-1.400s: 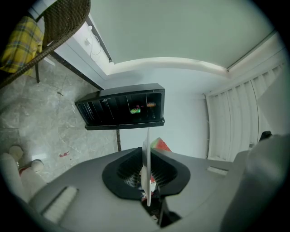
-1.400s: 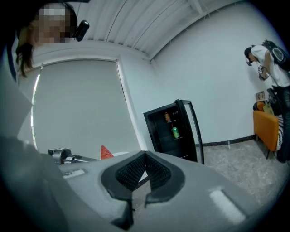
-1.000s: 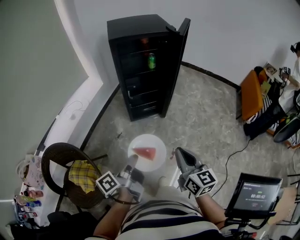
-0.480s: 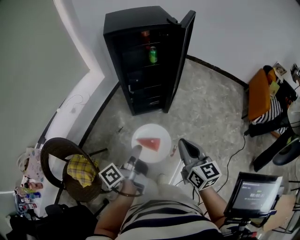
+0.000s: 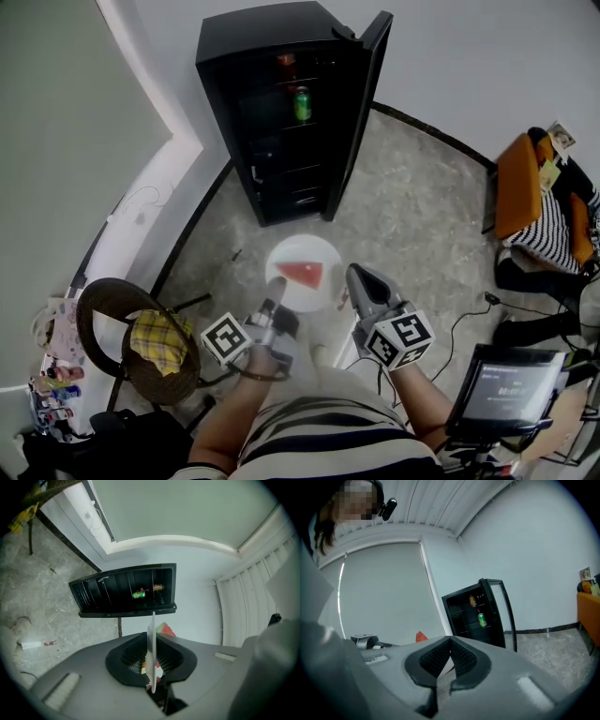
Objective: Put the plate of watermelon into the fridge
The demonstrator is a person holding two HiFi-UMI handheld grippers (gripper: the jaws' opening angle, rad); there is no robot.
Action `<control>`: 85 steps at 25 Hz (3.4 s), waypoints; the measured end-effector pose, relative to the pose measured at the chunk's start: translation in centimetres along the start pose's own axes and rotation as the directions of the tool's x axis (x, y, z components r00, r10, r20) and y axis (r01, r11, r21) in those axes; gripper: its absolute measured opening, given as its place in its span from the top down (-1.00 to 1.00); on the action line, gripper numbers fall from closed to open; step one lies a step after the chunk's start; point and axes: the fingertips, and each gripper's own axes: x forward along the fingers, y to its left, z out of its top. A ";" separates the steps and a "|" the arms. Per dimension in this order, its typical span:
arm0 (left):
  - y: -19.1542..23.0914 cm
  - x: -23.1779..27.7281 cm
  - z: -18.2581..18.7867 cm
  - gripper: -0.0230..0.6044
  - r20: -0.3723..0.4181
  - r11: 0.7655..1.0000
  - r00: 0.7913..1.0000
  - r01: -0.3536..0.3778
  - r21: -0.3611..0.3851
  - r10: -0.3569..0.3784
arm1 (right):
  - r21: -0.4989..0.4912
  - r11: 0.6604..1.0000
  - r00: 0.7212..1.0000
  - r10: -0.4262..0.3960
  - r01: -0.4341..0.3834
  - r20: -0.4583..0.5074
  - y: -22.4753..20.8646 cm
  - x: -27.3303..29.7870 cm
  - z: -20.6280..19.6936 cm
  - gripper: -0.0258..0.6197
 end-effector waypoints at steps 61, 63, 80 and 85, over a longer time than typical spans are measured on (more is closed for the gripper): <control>6.5 23.5 12.7 0.80 0.157 0.999 0.987 -0.028 0.024 0.024 | -0.096 0.991 0.987 0.076 -0.091 -0.145 -15.8 24.3 1.2 0.93; 7.2 24.6 12.8 0.80 0.169 0.999 0.985 -0.034 0.032 0.029 | -0.101 0.989 0.984 0.089 -0.105 -0.152 -16.8 25.1 1.0 0.93; 14.4 27.4 15.9 0.80 0.248 0.992 0.965 -0.101 0.070 0.081 | -0.135 0.982 0.971 0.105 -0.135 -0.213 -19.0 29.4 -3.7 0.93; 17.8 27.8 16.9 0.80 0.256 0.994 0.963 -0.098 0.044 0.084 | -0.124 0.985 0.972 0.091 -0.119 -0.216 -19.6 30.7 -6.9 0.93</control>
